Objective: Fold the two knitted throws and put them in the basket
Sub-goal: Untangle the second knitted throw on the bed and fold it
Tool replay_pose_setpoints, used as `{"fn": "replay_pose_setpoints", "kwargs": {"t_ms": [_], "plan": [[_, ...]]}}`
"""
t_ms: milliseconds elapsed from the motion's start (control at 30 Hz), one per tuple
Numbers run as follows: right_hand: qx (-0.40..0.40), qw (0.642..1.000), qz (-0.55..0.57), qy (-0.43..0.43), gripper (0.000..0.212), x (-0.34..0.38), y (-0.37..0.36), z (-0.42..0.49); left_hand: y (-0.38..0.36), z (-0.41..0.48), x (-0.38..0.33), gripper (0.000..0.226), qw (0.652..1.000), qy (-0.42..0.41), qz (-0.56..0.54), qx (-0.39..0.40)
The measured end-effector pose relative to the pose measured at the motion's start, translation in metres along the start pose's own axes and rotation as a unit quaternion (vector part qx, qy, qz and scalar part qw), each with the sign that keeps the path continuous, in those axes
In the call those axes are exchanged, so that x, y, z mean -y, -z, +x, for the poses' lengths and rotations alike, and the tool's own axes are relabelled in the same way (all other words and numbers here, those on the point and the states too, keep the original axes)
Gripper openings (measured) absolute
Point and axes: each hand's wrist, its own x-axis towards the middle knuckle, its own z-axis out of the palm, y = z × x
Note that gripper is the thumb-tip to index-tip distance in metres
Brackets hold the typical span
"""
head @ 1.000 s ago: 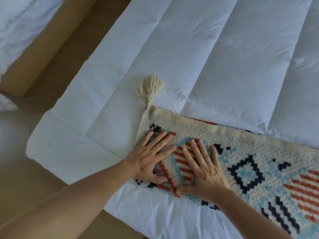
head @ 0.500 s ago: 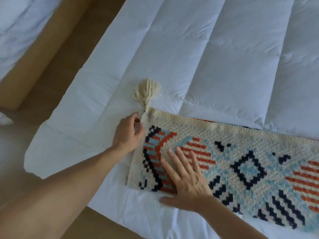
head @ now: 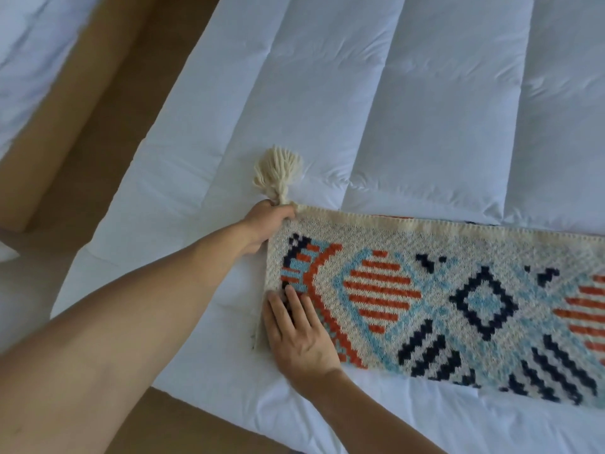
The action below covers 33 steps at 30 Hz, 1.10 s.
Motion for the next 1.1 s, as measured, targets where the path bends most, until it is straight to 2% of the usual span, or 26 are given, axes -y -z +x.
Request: {"fn": "replay_pose_setpoints", "kwargs": {"t_ms": [100,200,300,400,500,633,700,900,1100], "plan": [[-0.071,0.994,0.083,-0.015,0.039,0.001,0.008,-0.001,0.002,-0.002,-0.014,0.026,1.000,0.003,0.016,-0.018],[-0.163,0.963,0.210,-0.047,0.036,-0.007,0.034,-0.009,0.004,-0.007,-0.031,0.030,0.998,0.019,0.026,-0.048],[-0.191,0.934,0.281,-0.108,0.037,-0.018,0.064,-0.028,0.004,-0.015,-0.054,0.018,0.997,0.056,0.008,-0.050],[-0.217,0.885,0.358,-0.202,0.029,-0.035,0.088,-0.052,-0.007,-0.026,-0.085,0.012,0.997,0.067,0.014,-0.040],[-0.237,0.813,0.422,-0.323,0.018,-0.059,0.114,-0.080,-0.035,-0.034,-0.121,0.016,0.998,0.057,0.009,0.027],[-0.270,0.711,0.502,-0.412,0.022,-0.100,0.136,-0.124,-0.093,-0.042,-0.165,0.016,0.992,0.051,0.010,0.114],[-0.291,0.674,0.505,-0.454,0.016,-0.122,0.144,-0.149,-0.132,-0.046,-0.184,0.014,0.987,0.048,0.027,0.151],[-0.330,0.594,0.495,-0.541,0.007,-0.193,0.150,-0.228,-0.265,-0.056,-0.224,0.016,0.977,0.051,0.072,0.196],[-0.349,0.512,0.497,-0.607,0.014,-0.261,0.132,-0.303,-0.399,-0.070,-0.245,0.017,0.968,0.038,0.127,0.213]]}}
